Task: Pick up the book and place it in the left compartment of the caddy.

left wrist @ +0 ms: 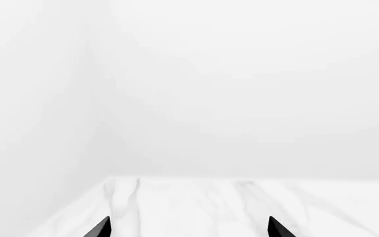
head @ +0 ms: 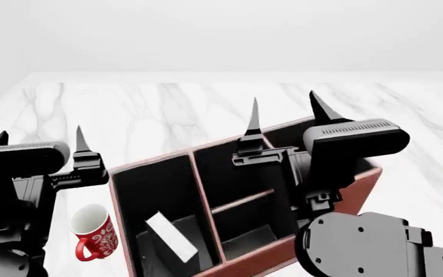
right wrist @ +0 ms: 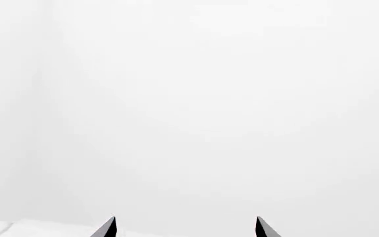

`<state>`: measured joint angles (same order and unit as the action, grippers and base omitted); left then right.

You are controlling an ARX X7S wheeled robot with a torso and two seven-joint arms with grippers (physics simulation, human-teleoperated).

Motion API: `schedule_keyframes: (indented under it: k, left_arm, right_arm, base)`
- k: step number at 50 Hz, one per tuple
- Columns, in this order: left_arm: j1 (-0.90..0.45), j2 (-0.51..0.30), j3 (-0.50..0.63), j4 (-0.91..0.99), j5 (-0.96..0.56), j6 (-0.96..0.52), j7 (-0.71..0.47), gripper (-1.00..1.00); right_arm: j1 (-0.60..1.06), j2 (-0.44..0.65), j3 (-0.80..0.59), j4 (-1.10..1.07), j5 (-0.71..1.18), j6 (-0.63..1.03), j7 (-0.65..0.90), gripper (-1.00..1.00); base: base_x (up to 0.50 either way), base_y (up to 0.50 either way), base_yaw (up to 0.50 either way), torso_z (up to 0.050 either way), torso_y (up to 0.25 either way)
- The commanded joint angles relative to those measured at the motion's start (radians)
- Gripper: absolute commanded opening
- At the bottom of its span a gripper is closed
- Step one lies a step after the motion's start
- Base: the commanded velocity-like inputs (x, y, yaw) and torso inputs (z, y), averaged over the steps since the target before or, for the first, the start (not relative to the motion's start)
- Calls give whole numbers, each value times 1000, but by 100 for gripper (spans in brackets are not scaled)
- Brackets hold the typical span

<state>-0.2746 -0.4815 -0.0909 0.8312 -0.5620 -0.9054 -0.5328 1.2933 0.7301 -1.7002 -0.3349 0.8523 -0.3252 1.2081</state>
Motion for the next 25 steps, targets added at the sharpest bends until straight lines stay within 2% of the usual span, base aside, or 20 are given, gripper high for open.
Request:
schedule_keyframes:
  k: [1, 13, 25]
  left_arm:
    - [-39, -12, 28, 26, 0, -2, 2, 100]
    - [-199, -41, 133, 74, 13, -93, -26, 100]
    - [-308, -42, 181, 104, 3, -148, -44, 100]
  right_arm:
    - [0, 35, 19, -46, -58, -14, 39, 100]
    - [74, 94, 59, -171, -63, 24, 81, 100]
    - [124, 124, 82, -263, -92, 72, 119, 100]
  base:
    - [0, 0, 0, 0, 0]
    - [0, 0, 0, 0, 0]
    - [0, 0, 0, 0, 0]
